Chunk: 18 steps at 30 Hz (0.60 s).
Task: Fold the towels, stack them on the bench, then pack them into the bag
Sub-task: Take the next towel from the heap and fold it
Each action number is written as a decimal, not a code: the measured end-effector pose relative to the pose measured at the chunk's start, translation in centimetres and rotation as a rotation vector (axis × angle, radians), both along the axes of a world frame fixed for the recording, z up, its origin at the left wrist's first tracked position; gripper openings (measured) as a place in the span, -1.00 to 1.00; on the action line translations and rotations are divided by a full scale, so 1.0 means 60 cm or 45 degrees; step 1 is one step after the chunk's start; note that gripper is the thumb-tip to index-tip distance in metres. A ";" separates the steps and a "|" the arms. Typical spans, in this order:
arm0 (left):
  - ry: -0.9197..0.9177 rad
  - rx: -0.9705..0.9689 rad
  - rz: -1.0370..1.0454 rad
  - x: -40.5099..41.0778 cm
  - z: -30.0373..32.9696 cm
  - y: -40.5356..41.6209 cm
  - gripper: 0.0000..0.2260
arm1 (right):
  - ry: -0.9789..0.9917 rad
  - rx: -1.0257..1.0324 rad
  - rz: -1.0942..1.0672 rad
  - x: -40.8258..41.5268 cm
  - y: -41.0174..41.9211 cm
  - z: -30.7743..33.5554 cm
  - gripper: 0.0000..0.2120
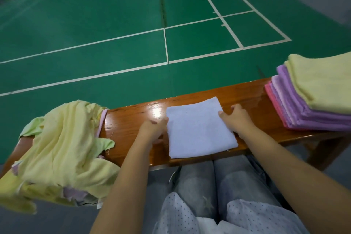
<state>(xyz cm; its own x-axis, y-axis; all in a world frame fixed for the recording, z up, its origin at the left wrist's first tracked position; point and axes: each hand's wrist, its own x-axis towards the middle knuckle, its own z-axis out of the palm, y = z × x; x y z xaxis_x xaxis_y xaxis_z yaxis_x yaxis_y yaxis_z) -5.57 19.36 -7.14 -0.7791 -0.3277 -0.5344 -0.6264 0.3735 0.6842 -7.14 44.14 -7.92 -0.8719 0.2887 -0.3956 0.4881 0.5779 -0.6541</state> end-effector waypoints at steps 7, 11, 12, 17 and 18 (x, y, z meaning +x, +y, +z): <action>-0.143 0.032 -0.073 0.022 0.012 0.035 -0.56 | -0.222 -0.126 0.025 0.026 -0.005 0.011 -0.43; -0.151 0.197 -0.003 0.019 0.019 0.035 -0.73 | -0.180 -0.367 -0.042 0.037 -0.006 0.013 -0.54; -0.147 0.261 0.018 0.022 0.023 0.037 -0.77 | -0.162 -0.390 -0.012 0.042 -0.006 0.016 -0.60; -0.033 0.463 -0.009 0.036 0.026 0.045 -0.78 | -0.048 -0.459 0.119 0.055 0.004 0.035 -0.73; -0.028 0.522 -0.018 0.039 0.028 0.049 -0.74 | -0.039 -0.452 0.135 0.056 0.008 0.040 -0.70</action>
<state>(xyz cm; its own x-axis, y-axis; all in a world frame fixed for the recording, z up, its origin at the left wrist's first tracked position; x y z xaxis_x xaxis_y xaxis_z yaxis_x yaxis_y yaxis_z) -3.21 22.30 -5.47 -0.7691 -0.0733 -0.6349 -0.6391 0.0814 0.7648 -3.77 44.64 -5.55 -0.8757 0.0377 -0.4814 0.4604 0.3660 -0.8087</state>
